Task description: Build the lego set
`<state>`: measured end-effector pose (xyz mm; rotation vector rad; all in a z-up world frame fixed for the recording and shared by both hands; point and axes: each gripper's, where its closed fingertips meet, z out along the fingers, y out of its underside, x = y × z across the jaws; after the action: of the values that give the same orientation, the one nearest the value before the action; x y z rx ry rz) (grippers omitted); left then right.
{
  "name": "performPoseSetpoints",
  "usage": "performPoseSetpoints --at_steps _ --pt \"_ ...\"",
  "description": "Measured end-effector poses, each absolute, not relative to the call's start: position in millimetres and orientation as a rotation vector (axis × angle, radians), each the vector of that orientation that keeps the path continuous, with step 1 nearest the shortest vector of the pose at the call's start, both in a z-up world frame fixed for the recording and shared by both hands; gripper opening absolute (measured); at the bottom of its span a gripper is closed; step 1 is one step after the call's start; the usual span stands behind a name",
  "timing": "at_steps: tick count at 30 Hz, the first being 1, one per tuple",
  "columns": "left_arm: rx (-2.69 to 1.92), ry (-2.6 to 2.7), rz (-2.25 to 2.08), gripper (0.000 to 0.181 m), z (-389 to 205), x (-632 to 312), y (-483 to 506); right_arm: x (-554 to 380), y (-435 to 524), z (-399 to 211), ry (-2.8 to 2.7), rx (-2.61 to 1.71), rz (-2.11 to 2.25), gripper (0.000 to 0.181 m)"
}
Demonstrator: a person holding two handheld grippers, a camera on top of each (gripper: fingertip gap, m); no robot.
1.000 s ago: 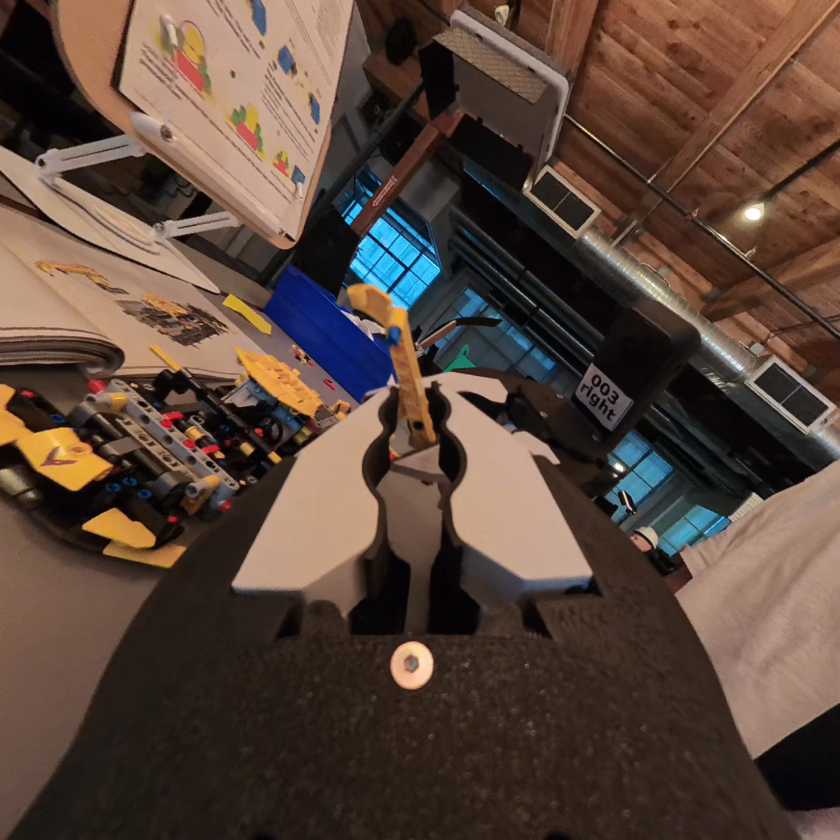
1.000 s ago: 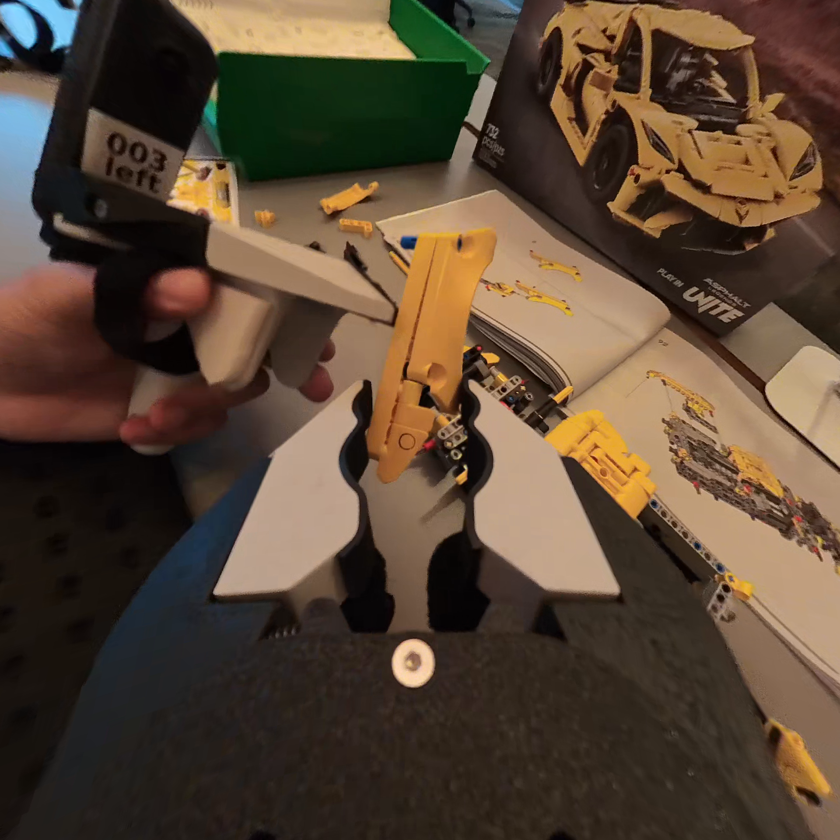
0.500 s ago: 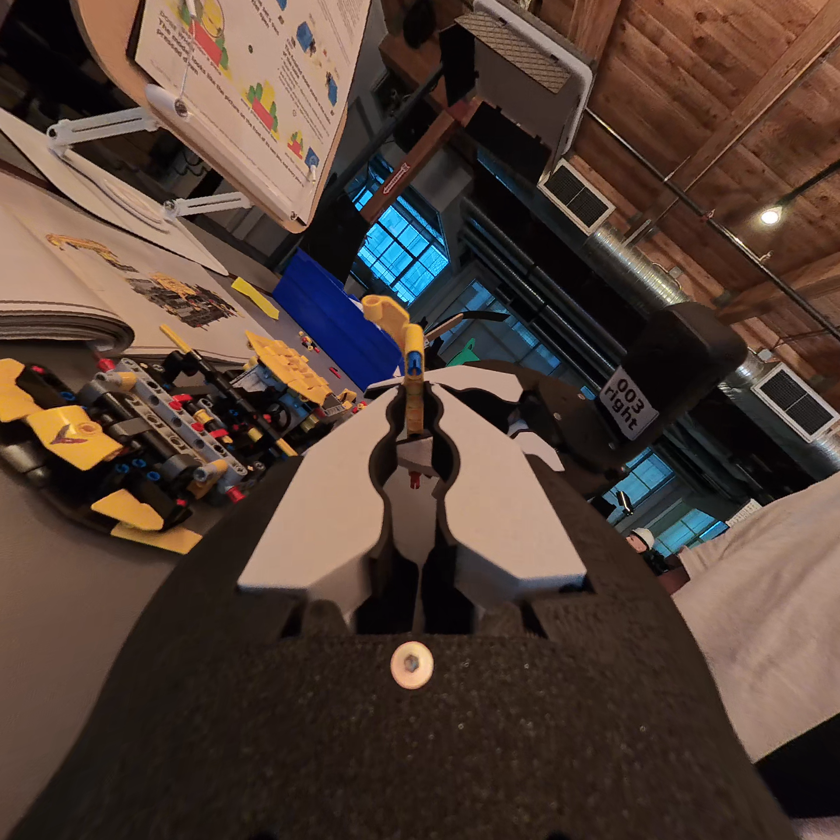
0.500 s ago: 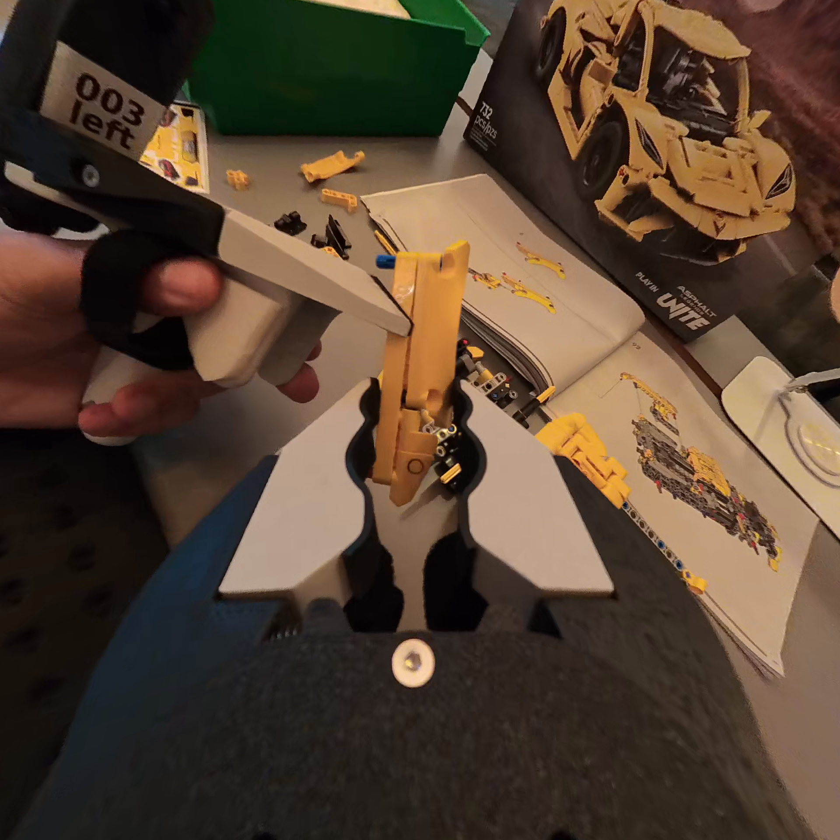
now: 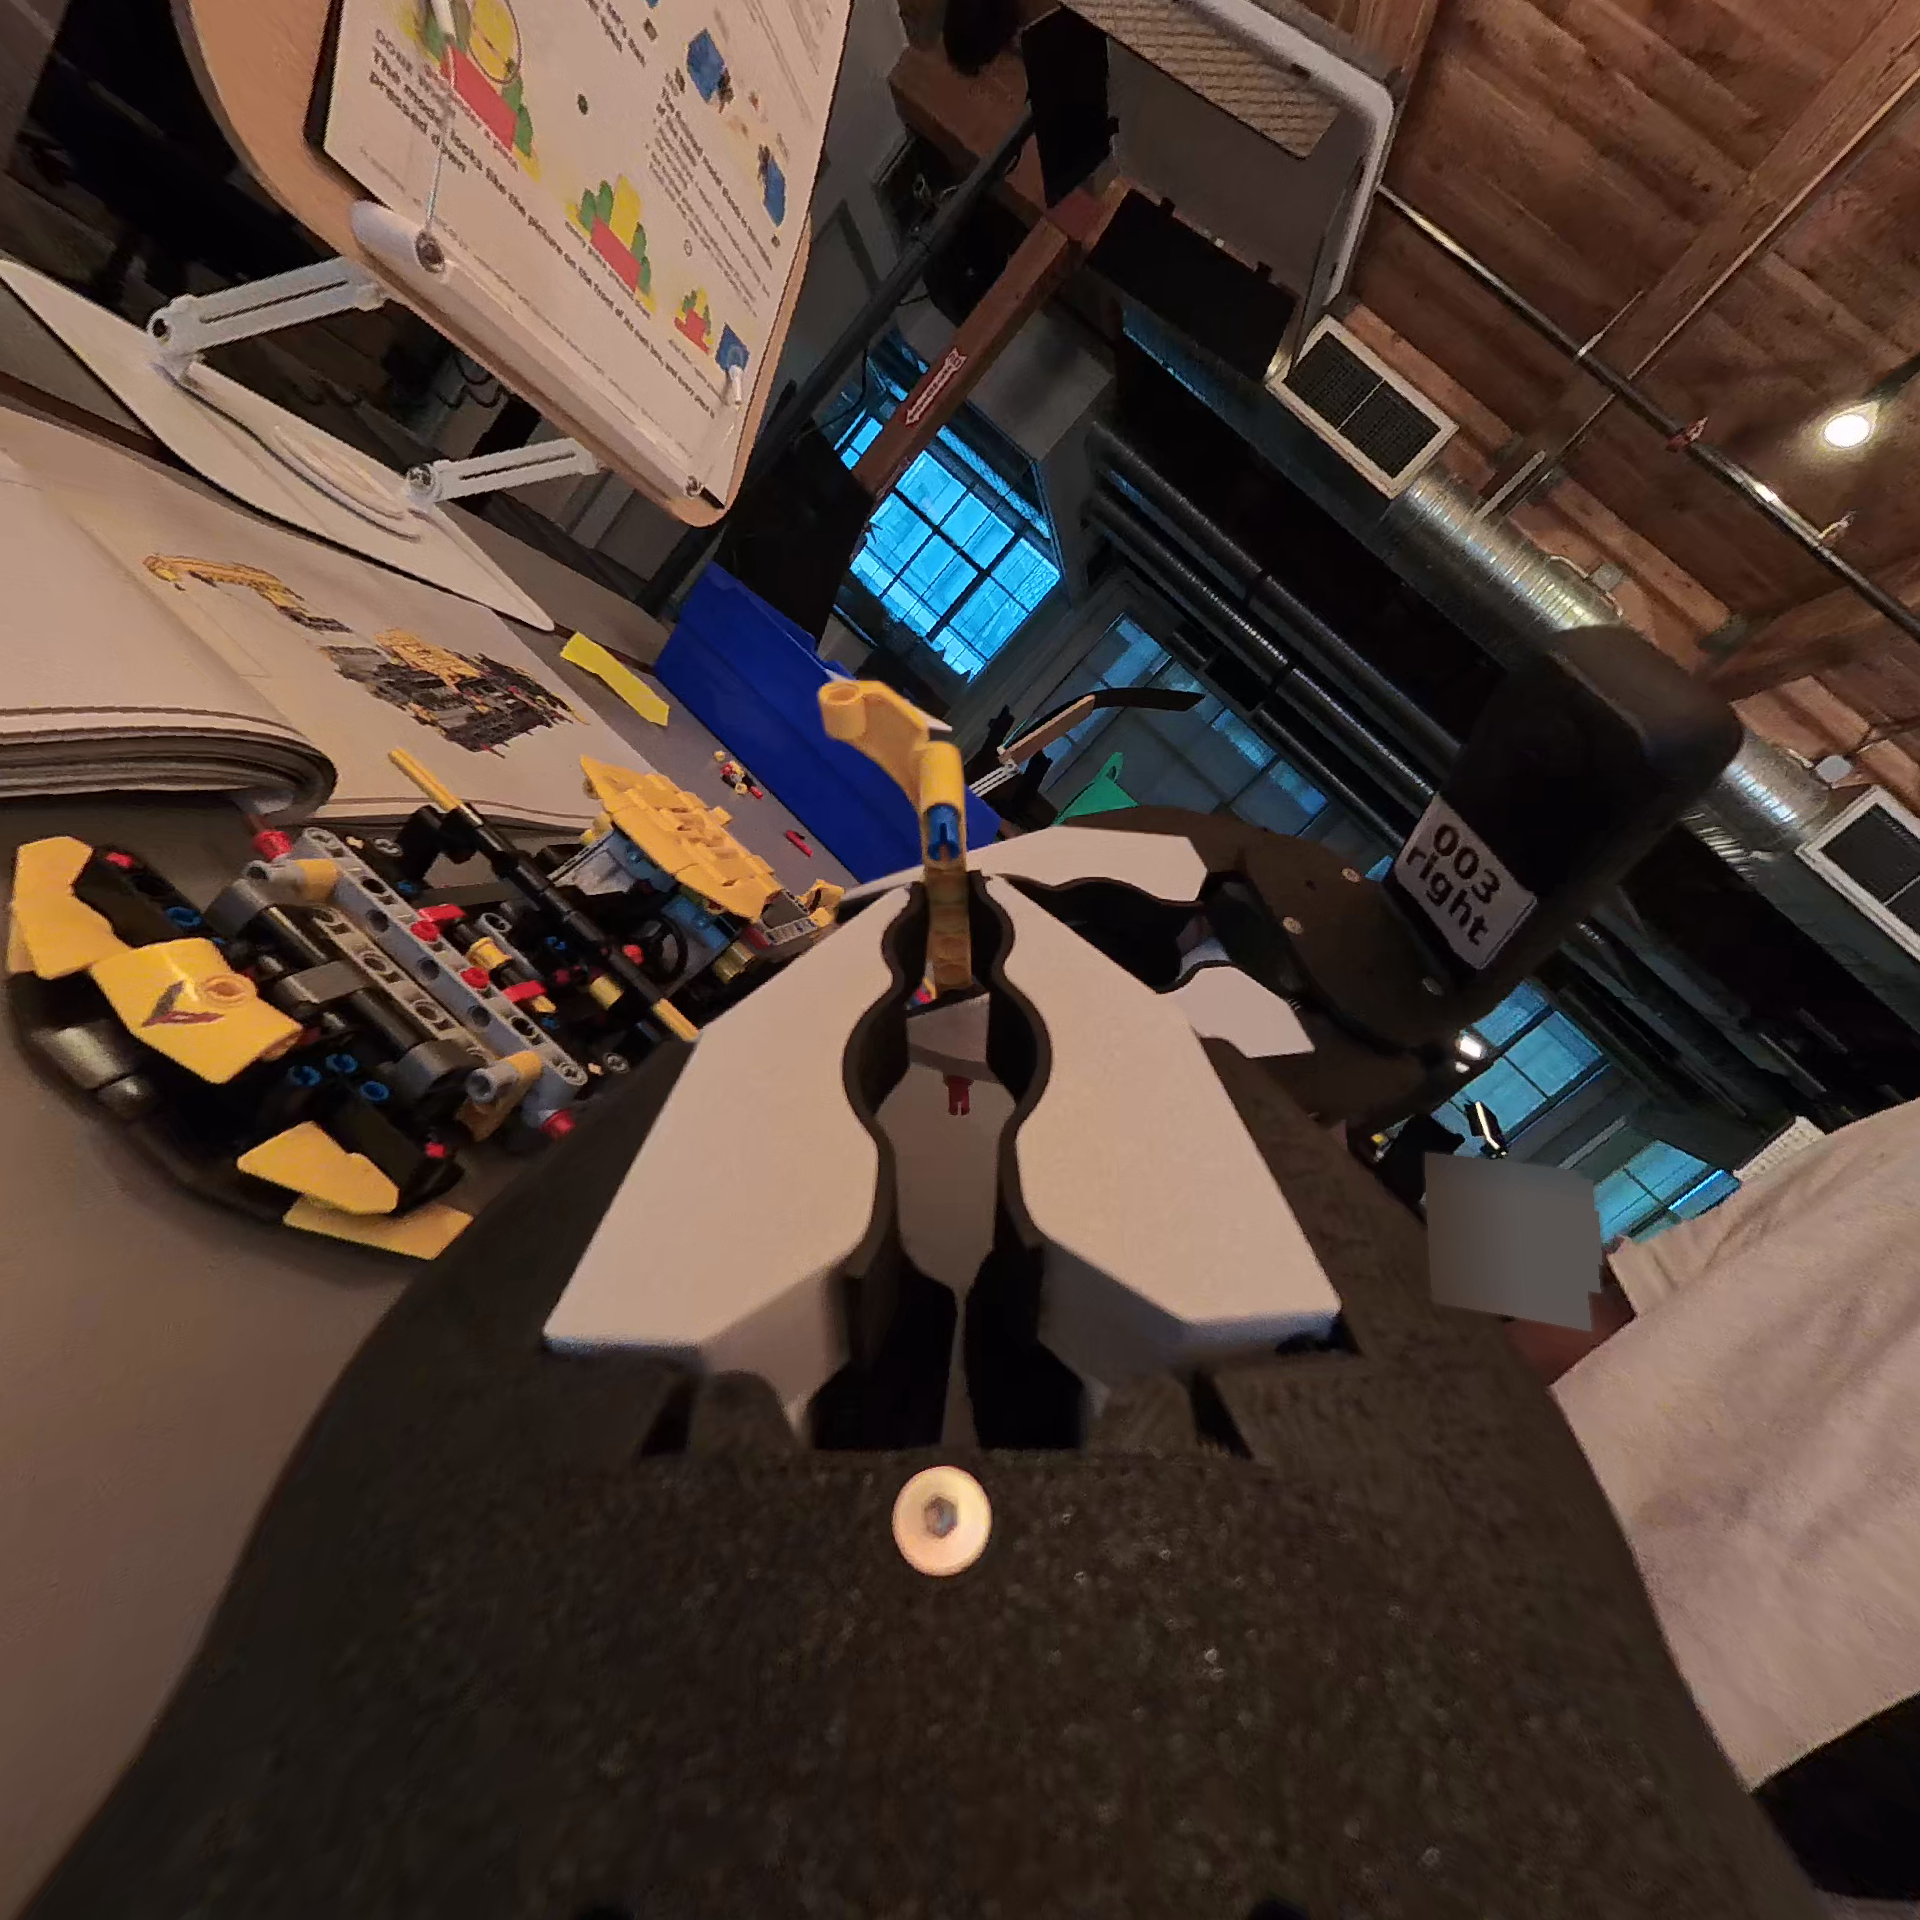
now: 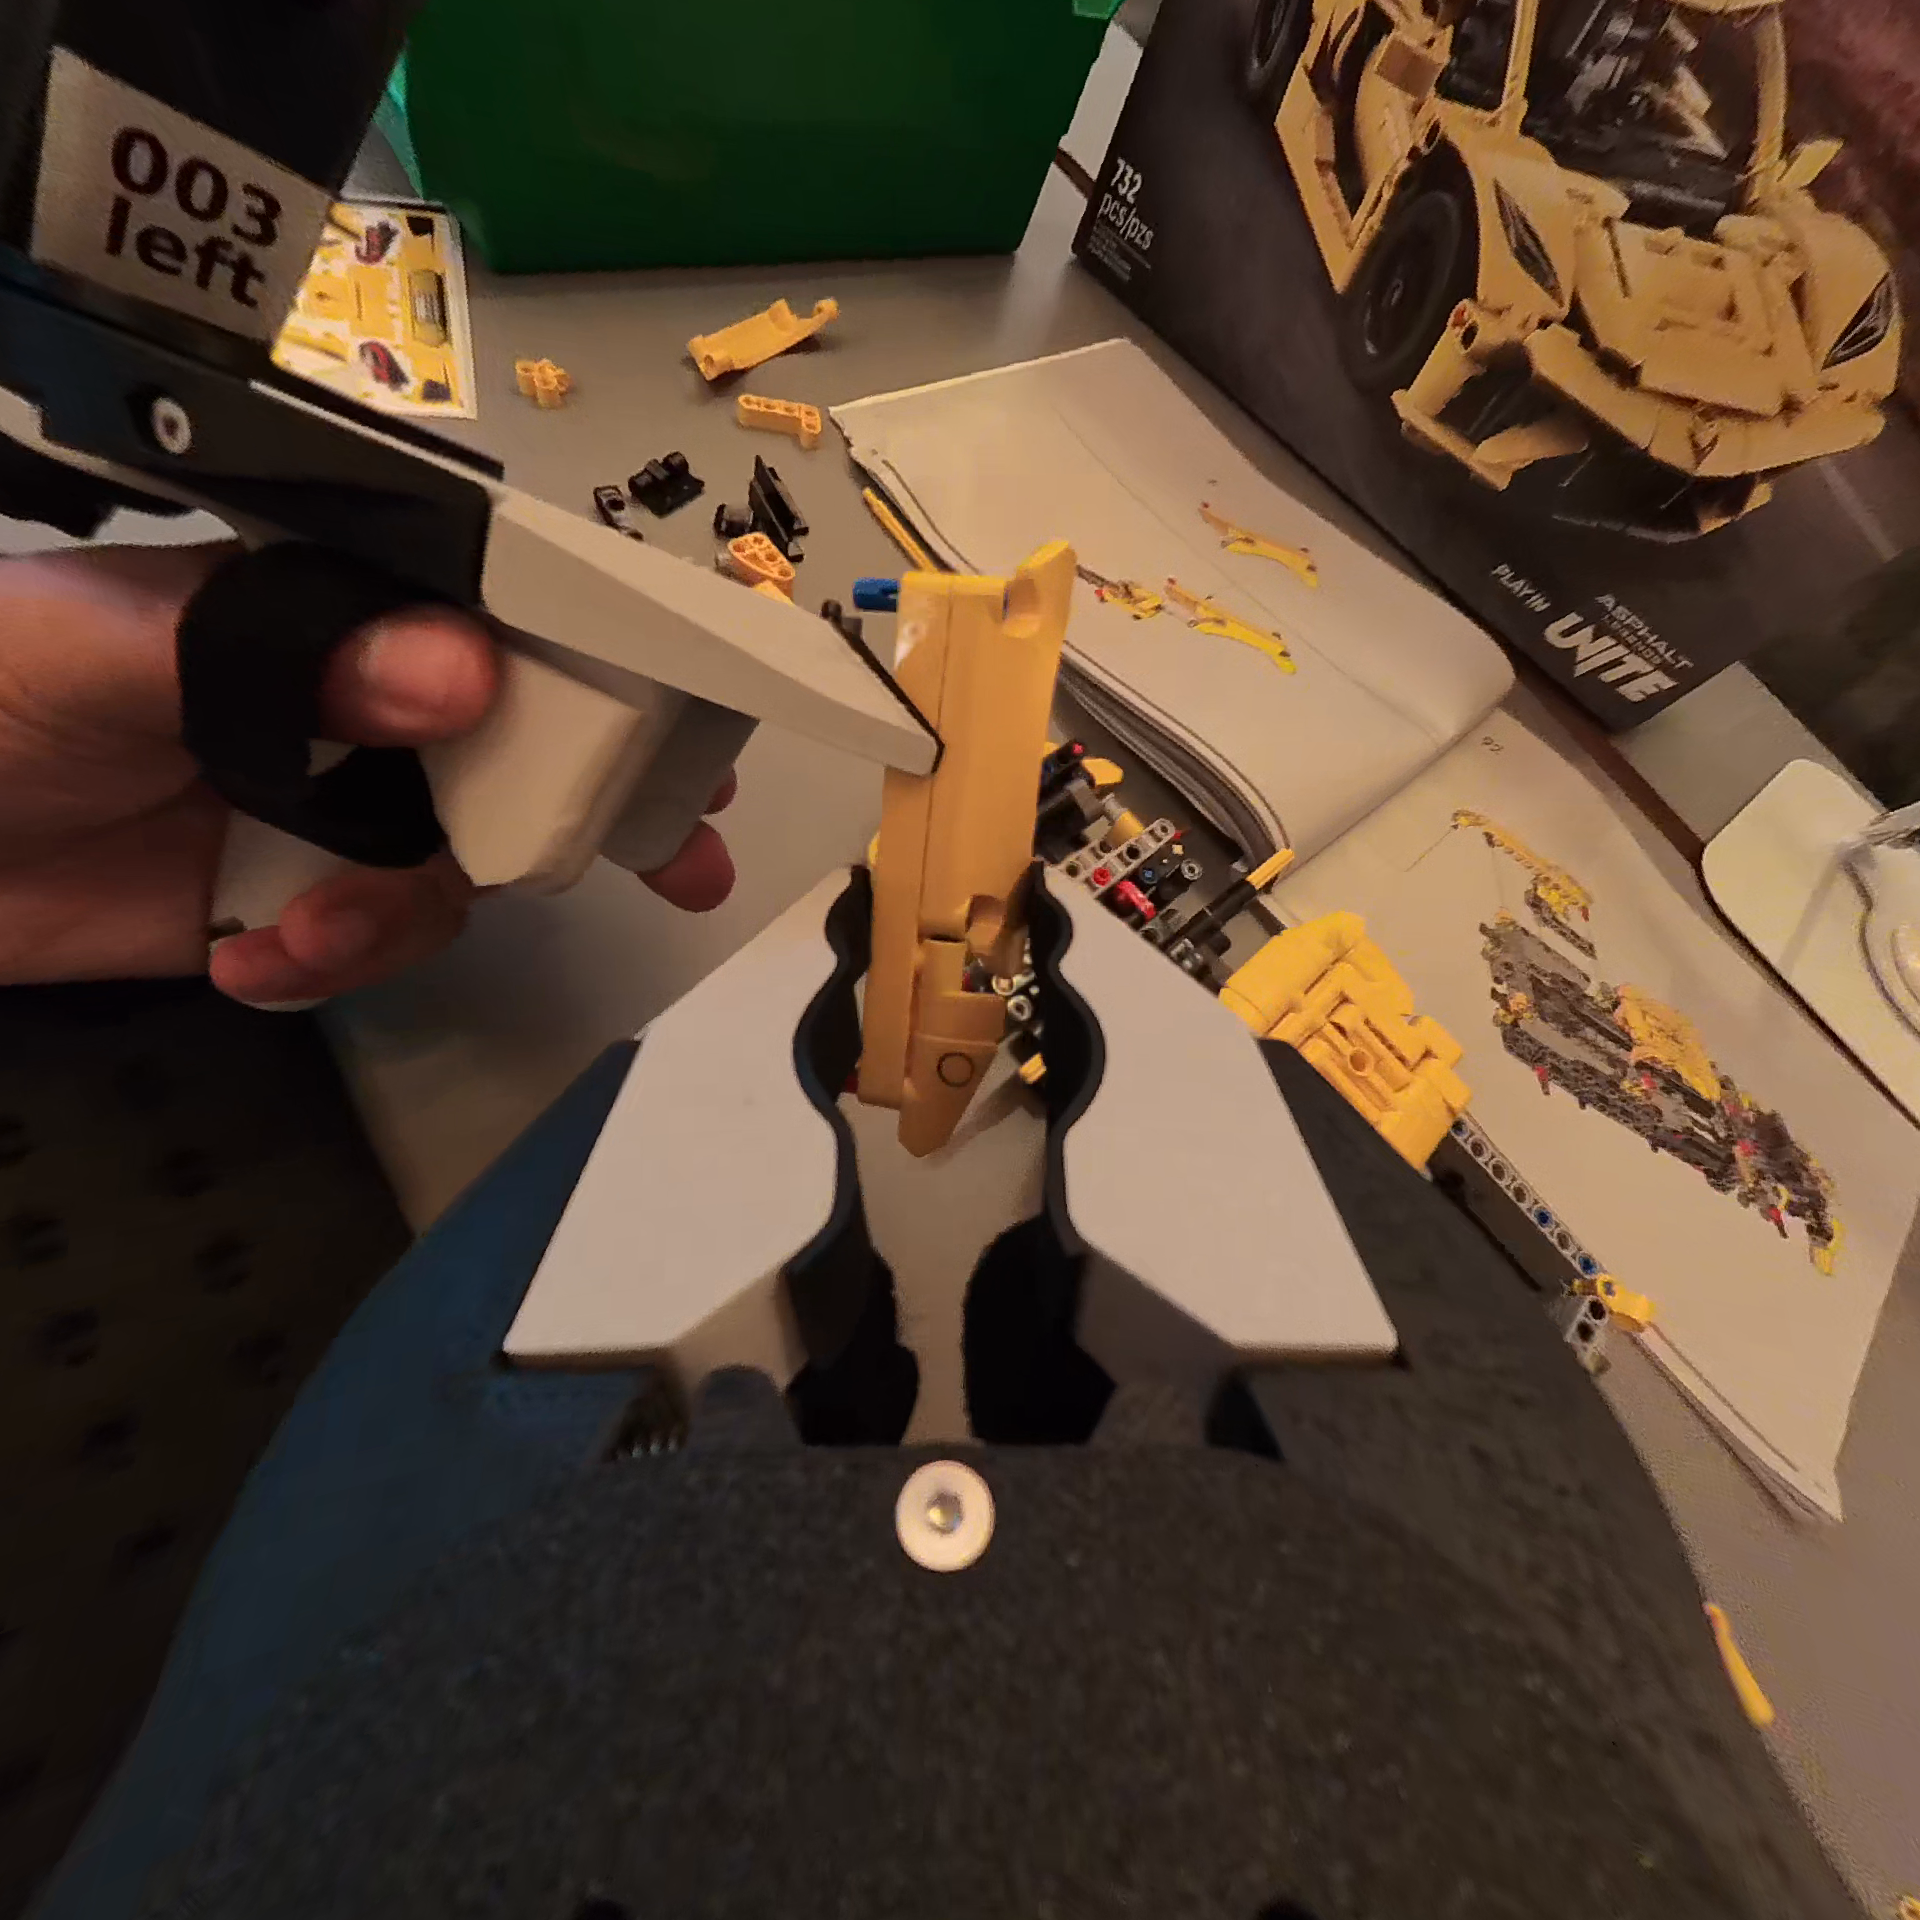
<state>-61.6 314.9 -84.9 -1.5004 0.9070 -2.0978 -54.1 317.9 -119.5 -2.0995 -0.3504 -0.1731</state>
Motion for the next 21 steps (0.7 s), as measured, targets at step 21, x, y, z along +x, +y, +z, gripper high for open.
performPoseSetpoints --at_steps 21 --pt "-1.467 0.963 -2.119 0.007 -82.6 -63.6 306.4 -55.9 315.4 -109.6 -0.432 -2.049 -0.322 0.026"
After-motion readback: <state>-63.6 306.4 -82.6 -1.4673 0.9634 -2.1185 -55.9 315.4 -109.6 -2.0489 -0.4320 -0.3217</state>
